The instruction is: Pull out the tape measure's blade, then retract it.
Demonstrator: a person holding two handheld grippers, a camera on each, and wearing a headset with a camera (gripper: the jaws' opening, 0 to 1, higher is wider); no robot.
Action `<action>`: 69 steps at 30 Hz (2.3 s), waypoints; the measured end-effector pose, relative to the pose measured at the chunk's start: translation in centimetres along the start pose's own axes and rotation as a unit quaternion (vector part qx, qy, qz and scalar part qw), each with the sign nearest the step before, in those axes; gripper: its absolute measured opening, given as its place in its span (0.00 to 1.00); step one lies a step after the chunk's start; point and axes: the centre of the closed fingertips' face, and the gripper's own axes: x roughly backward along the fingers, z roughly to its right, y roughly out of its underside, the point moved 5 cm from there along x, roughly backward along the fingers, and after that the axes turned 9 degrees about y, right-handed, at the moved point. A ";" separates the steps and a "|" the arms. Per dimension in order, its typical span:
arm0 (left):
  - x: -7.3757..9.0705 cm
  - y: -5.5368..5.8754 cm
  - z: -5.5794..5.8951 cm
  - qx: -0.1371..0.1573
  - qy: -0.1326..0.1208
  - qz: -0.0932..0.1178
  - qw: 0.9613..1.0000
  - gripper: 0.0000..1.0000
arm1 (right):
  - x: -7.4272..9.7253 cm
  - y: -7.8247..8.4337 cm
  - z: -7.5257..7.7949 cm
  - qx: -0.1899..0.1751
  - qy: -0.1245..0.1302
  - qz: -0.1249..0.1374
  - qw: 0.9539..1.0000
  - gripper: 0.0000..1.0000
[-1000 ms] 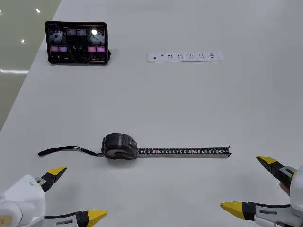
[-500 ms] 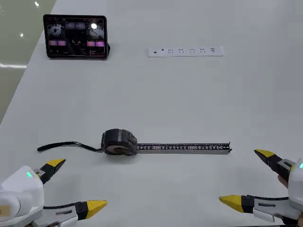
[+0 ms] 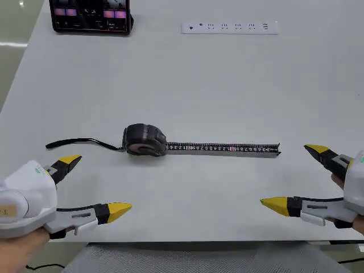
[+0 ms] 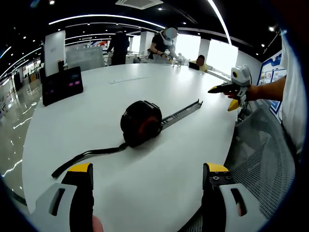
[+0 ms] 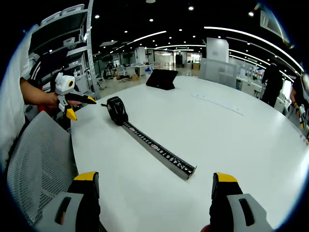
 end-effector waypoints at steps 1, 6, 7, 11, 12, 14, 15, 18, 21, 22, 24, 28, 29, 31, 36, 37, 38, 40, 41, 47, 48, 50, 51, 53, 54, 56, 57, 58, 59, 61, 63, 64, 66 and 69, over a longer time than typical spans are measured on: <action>0.0 0.0 0.0 0.001 0.000 -0.001 1.000 0.92 | 0.0 -0.1 -0.1 0.001 0.000 -0.001 1.000 0.97; 0.2 -0.2 0.1 0.000 -0.001 0.002 1.000 0.92 | 0.1 -0.3 -0.2 0.000 0.000 0.000 1.000 0.97; 0.2 -0.2 0.1 0.000 -0.001 0.002 1.000 0.92 | 0.1 -0.3 -0.2 0.000 0.000 0.000 1.000 0.97; 0.2 -0.2 0.4 0.000 0.000 0.001 1.000 0.92 | 0.4 -0.1 -0.3 -0.003 0.002 0.000 1.000 0.97; 0.2 -0.2 0.3 0.000 0.001 0.001 1.000 0.92 | 0.4 -0.1 -0.3 -0.003 0.002 0.000 1.000 0.97; 0.2 -0.2 0.4 -0.001 0.001 0.002 1.000 0.92 | 0.5 -0.1 -0.3 -0.004 0.004 0.000 1.000 0.97; 0.2 -0.2 0.4 -0.002 0.002 0.001 1.000 0.92 | 0.6 -0.1 -0.3 -0.004 0.004 0.000 1.000 0.97; 0.2 -0.3 0.5 -0.002 0.002 0.002 1.000 0.92 | 0.6 0.0 -0.2 -0.004 0.005 0.000 1.000 0.97; 0.2 -0.3 0.5 -0.002 0.002 0.002 1.000 0.91 | 0.7 0.0 -0.2 -0.004 0.006 0.000 1.000 0.97; 0.2 -0.3 0.5 -0.002 0.002 0.002 1.000 0.91 | 0.7 0.0 -0.2 -0.004 0.006 0.000 1.000 0.97; 0.2 -0.2 0.5 -0.002 0.002 0.002 1.000 0.91 | 0.7 0.0 -0.2 -0.004 0.006 0.001 1.000 0.96; 0.1 -0.1 0.5 0.000 0.003 0.001 1.000 0.91 | 0.6 0.0 -0.1 -0.003 0.006 0.001 1.000 0.96; 0.1 -0.1 0.5 -0.001 0.003 0.001 1.000 0.91 | 0.5 0.1 0.0 -0.003 0.006 0.001 1.000 0.96; 0.1 -0.1 0.4 0.000 0.002 0.002 1.000 0.91 | 0.5 0.1 0.0 -0.004 0.007 0.001 1.000 0.96; 0.1 0.1 0.2 0.000 0.002 0.001 1.000 0.91 | 0.4 0.1 0.2 -0.003 0.008 0.001 1.000 0.96; 0.1 0.1 0.2 0.000 0.002 0.000 1.000 0.91 | 0.3 0.1 0.2 -0.002 0.009 0.001 1.000 0.96; 0.1 0.1 0.2 0.000 0.002 0.000 1.000 0.91 | 0.3 0.2 0.2 -0.002 0.009 0.001 1.000 0.96; 0.1 0.2 0.1 0.000 0.003 0.000 1.000 0.91 | 0.3 0.3 0.2 -0.003 0.009 0.000 1.000 0.96; 0.1 0.3 0.1 0.000 0.002 0.000 1.000 0.91 | 0.4 0.3 0.2 -0.002 0.009 -0.001 1.000 0.96; 0.0 0.4 0.2 0.001 0.003 0.001 1.000 0.91 | 0.3 0.4 0.1 -0.002 0.008 -0.002 1.000 0.96; -0.1 0.3 0.1 0.002 0.003 0.002 1.000 0.91 | 0.3 0.4 0.2 -0.002 0.008 -0.002 1.000 0.96; -0.1 0.4 0.1 0.002 0.002 0.001 1.000 0.91 | 0.3 0.4 0.2 -0.002 0.008 -0.002 1.000 0.96; -0.1 0.4 0.1 0.003 0.003 0.002 1.000 0.91 | 0.3 0.4 0.2 -0.002 0.008 -0.002 1.000 0.96; -0.1 0.5 0.1 0.002 0.003 0.001 1.000 0.91 | 0.3 0.3 0.2 -0.002 0.008 -0.002 1.000 0.96; -0.1 0.5 0.2 0.003 0.003 0.001 1.000 0.91 | 0.3 0.4 0.2 -0.002 0.008 -0.002 1.000 0.96; -0.1 0.5 0.2 0.003 0.004 0.000 1.000 0.91 | 0.3 0.4 0.2 -0.002 0.008 -0.003 1.000 0.96; -0.1 0.5 0.2 0.003 0.004 0.000 1.000 0.91 | 0.3 0.3 0.1 -0.002 0.008 -0.002 1.000 0.96; -0.1 0.5 0.2 0.003 0.004 0.001 1.000 0.91 | 0.3 0.3 0.1 -0.002 0.008 -0.002 1.000 0.96; -0.1 0.5 0.2 0.003 0.004 0.001 1.000 0.91 | 0.3 0.4 0.1 -0.002 0.008 -0.002 1.000 0.96; -0.1 0.5 0.1 0.003 0.004 0.001 1.000 0.91 | 0.3 0.5 0.1 -0.002 0.008 -0.003 1.000 0.96; -0.1 0.5 0.1 0.003 0.005 0.002 1.000 0.91 | 0.3 0.5 0.1 -0.002 0.008 -0.003 1.000 0.96; -0.1 0.5 0.1 0.003 0.004 0.001 1.000 0.91 | 0.3 0.5 0.1 -0.002 0.008 -0.003 1.000 0.96; -0.1 0.4 0.2 0.003 0.004 0.002 1.000 0.91 | 0.3 0.5 0.2 -0.002 0.008 -0.002 1.000 0.96; -0.1 0.3 0.2 0.003 0.004 0.002 1.000 0.91 | 0.3 0.4 0.2 -0.001 0.009 -0.001 1.000 0.96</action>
